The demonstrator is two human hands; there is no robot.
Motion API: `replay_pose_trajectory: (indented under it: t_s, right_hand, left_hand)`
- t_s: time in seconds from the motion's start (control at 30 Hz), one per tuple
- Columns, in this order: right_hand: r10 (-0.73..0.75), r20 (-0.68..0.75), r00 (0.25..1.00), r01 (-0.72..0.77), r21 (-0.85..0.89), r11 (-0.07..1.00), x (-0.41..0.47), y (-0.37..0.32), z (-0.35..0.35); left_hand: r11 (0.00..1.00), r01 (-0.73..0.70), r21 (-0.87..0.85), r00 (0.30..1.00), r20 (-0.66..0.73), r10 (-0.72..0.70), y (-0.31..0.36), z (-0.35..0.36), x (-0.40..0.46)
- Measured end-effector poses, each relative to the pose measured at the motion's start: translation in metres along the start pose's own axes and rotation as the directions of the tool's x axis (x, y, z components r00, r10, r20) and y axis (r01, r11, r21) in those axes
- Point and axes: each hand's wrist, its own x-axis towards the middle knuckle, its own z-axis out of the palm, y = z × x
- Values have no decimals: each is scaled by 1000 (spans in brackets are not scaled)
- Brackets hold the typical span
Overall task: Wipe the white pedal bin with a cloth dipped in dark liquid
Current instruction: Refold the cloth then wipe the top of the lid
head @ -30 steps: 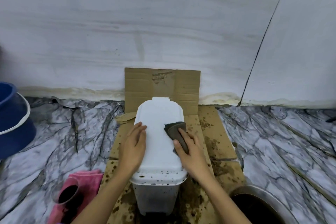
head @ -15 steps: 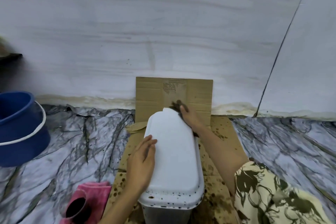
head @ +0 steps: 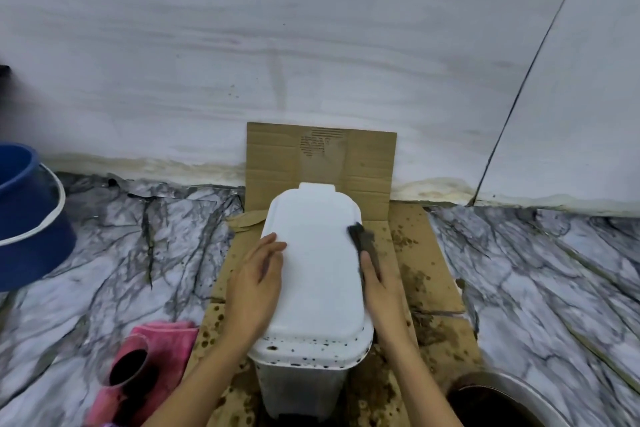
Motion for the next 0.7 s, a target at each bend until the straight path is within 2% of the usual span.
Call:
replay_pose_trajectory:
  t_s: [0.07, 0.13, 0.27, 0.37, 0.5, 0.7]
  right_hand:
    - [-27, 71, 997, 34, -93, 995, 26, -11, 6]
    - [19, 83, 996, -4, -171, 985, 59, -19, 11]
    - [107, 156, 982, -92, -99, 991, 117, -34, 16]
    - [97, 133, 986, -89, -63, 994, 129, -33, 23]
    - [15, -41, 999, -15, 2, 1000, 84, -13, 12]
    - [-173, -48, 984, 170, -58, 984, -37, 5, -12]
  left_hand:
    - [1000, 14, 5, 1000, -7, -14, 0, 0, 1]
    - [1000, 16, 22, 1000, -2, -16, 0, 0, 1]
    - [999, -5, 46, 1000, 10, 4, 2, 2, 5]
    - [999, -1, 33, 1000, -13, 1, 0, -1, 4]
    - [1000, -5, 6, 1000, -11, 5, -1, -2, 3]
    - [1000, -15, 10, 1000, -16, 15, -2, -1, 3]
